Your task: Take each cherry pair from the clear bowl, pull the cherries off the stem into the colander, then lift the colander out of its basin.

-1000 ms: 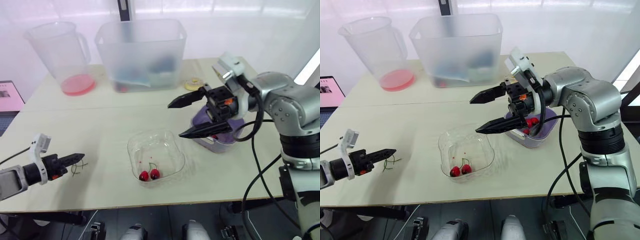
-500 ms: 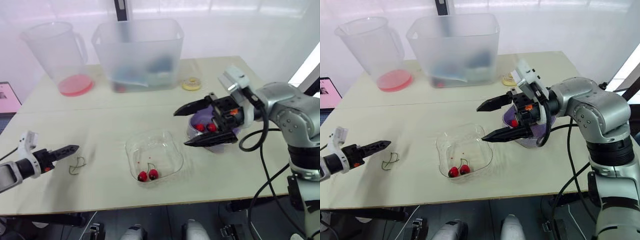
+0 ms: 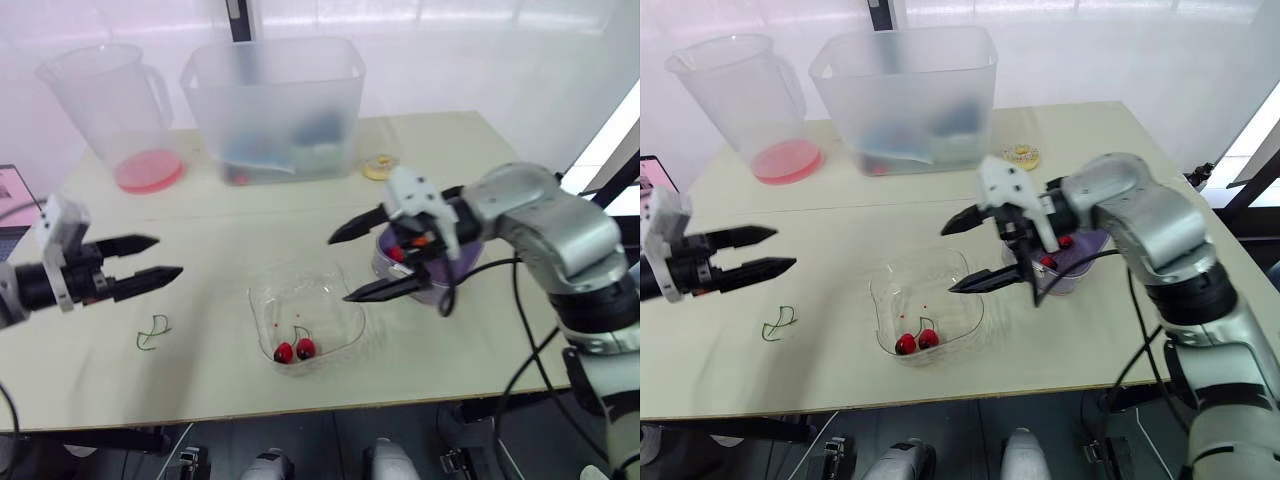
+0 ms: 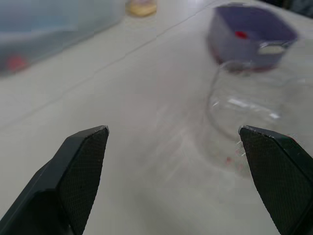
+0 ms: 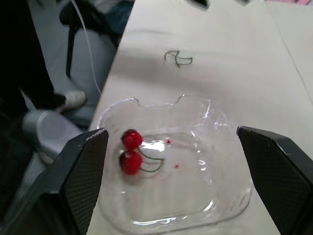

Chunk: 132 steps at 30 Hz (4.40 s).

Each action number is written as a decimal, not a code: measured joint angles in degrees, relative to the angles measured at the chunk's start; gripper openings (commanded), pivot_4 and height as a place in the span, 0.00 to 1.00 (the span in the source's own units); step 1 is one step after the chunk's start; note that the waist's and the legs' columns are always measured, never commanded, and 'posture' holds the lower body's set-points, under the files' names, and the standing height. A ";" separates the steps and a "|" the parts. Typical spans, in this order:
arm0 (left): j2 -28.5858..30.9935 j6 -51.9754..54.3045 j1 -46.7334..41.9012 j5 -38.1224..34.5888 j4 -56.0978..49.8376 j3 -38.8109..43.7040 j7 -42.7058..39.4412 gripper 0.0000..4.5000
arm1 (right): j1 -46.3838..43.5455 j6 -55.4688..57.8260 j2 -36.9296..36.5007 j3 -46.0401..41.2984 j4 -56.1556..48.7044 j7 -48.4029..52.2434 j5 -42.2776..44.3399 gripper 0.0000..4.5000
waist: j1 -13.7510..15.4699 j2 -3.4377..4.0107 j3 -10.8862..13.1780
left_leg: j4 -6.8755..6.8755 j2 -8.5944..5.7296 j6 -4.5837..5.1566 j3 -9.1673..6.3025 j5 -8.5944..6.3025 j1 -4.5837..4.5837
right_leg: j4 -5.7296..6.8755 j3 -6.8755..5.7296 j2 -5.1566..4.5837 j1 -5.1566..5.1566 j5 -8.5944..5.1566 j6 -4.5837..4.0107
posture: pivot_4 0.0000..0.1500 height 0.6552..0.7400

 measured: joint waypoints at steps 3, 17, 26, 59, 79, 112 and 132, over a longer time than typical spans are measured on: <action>2.76 -0.20 2.27 -0.39 -2.44 0.40 -5.39 1.00 | -3.67 2.61 3.18 4.35 1.53 -1.77 -3.47 1.00 | -0.58 0.02 0.00 | -0.05 -0.03 0.01 0.00 0.00 0.01 | -0.02 -0.01 -0.03 0.00 0.00 0.00 | 1.00 1.00; -5.46 -5.00 17.40 1.67 -5.52 5.73 -7.78 1.00 | -9.96 21.50 12.69 22.56 9.69 -4.19 -12.03 1.00 | -1.10 0.03 0.00 | 0.01 0.02 0.00 -0.13 0.00 -0.02 | 0.03 -0.02 0.03 -0.01 0.00 -0.01 | 1.00 1.00; -5.68 -6.98 19.58 3.13 -5.41 5.81 -7.86 1.00 | -9.71 21.45 12.35 27.33 8.32 -4.31 -14.52 1.00 | -1.10 0.03 0.00 | -0.01 0.01 0.00 -0.12 0.00 -0.02 | 0.01 -0.02 0.02 -0.02 0.00 -0.01 | 1.00 1.00; -4.95 -4.91 14.79 3.31 -0.63 2.40 -9.45 1.00 | -5.98 29.56 17.98 29.14 5.93 -7.87 -11.99 0.01 | -1.20 0.03 0.00 | -0.02 0.02 0.00 -0.15 0.00 -0.01 | 0.02 -0.04 0.04 -0.02 0.00 -0.01 | 1.00 1.00; -5.06 -5.03 14.25 4.24 -0.71 0.77 -7.91 1.00 | -8.80 16.96 14.49 29.13 9.20 -6.46 -16.82 0.01 | -1.20 0.03 0.00 | -0.02 0.01 0.00 -0.13 0.00 -0.01 | 0.02 -0.04 0.05 -0.03 0.00 -0.01 | 1.00 1.00; -5.31 -5.46 13.13 4.95 -2.22 -2.30 -6.92 1.00 | -3.26 11.75 14.98 29.82 13.28 -6.71 -24.71 0.49 | -1.13 0.03 0.00 | -0.01 -0.01 0.00 -0.13 0.00 -0.01 | 0.02 -0.04 0.04 -0.02 0.00 -0.01 | 1.00 1.00; -10.58 7.03 -2.18 -6.12 1.61 -3.38 2.50 1.00 | -5.32 -1.14 9.70 18.30 4.35 -7.69 -25.93 0.32 | -0.58 -0.02 -0.02 | 0.10 -0.09 0.00 -0.16 0.00 -0.02 | 0.06 -0.06 0.02 0.04 0.00 0.00 | 1.00 1.00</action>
